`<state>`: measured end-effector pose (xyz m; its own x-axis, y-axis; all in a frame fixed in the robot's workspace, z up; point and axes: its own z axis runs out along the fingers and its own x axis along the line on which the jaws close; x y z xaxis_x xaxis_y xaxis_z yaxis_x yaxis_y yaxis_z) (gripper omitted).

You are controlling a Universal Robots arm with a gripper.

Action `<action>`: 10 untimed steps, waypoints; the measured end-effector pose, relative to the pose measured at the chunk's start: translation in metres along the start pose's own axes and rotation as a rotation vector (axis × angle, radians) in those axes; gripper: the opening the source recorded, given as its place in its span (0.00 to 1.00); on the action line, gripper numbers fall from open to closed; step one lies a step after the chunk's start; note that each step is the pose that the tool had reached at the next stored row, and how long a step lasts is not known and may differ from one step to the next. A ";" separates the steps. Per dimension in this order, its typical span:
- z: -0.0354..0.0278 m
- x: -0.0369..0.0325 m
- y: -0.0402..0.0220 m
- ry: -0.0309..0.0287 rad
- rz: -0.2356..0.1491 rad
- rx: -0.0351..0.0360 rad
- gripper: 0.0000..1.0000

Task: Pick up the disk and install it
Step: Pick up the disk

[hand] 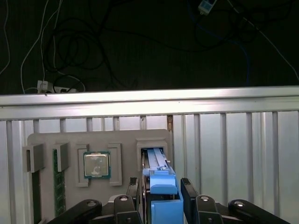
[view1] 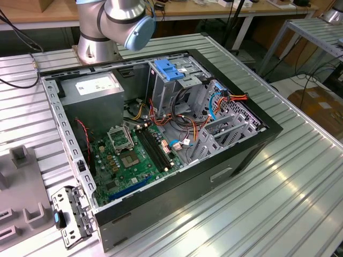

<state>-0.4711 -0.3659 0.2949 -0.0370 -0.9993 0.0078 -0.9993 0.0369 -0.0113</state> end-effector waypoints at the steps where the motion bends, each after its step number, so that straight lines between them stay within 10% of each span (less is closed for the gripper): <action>1: 0.0000 0.0001 0.0000 0.0001 0.000 -0.0001 0.48; 10: 0.0002 0.0001 0.0000 0.0001 0.000 -0.0001 0.39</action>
<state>-0.4711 -0.3661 0.2947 -0.0370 -0.9993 0.0079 -0.9993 0.0369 -0.0112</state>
